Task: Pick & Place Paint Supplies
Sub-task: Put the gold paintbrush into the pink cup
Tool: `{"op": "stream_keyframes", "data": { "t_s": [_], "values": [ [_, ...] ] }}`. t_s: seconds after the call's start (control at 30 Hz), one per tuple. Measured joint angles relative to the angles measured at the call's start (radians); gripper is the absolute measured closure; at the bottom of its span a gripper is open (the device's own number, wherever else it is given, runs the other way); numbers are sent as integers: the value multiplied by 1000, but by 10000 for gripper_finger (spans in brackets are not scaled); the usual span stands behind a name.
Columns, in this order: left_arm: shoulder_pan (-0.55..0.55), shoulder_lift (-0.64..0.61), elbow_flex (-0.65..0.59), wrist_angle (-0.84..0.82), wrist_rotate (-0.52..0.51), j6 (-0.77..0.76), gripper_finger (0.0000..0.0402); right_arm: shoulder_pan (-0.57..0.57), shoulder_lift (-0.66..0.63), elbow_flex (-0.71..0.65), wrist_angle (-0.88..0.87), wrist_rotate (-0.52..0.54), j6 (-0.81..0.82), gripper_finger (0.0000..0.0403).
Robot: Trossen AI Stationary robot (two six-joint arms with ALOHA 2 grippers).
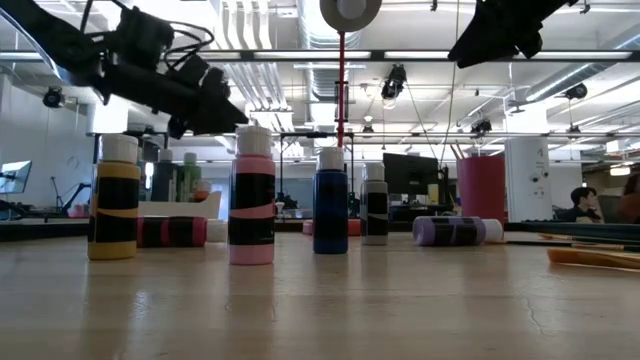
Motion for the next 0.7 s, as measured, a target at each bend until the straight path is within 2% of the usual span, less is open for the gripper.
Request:
{"op": "stream_keyframes", "data": {
  "t_s": [0.1,0.3,0.47,0.7],
  "values": [
    [-32,-61,0,-95,84,-10,189,0,0,0,0,0,0,236],
    [-210,-175,0,-252,92,-11,207,0,0,0,1,0,0,253],
    [-417,-223,0,-311,51,-11,223,0,0,0,1,0,0,261],
    [-670,-235,5,-435,-100,-54,225,1,0,0,1,0,3,264]
  ]
}}
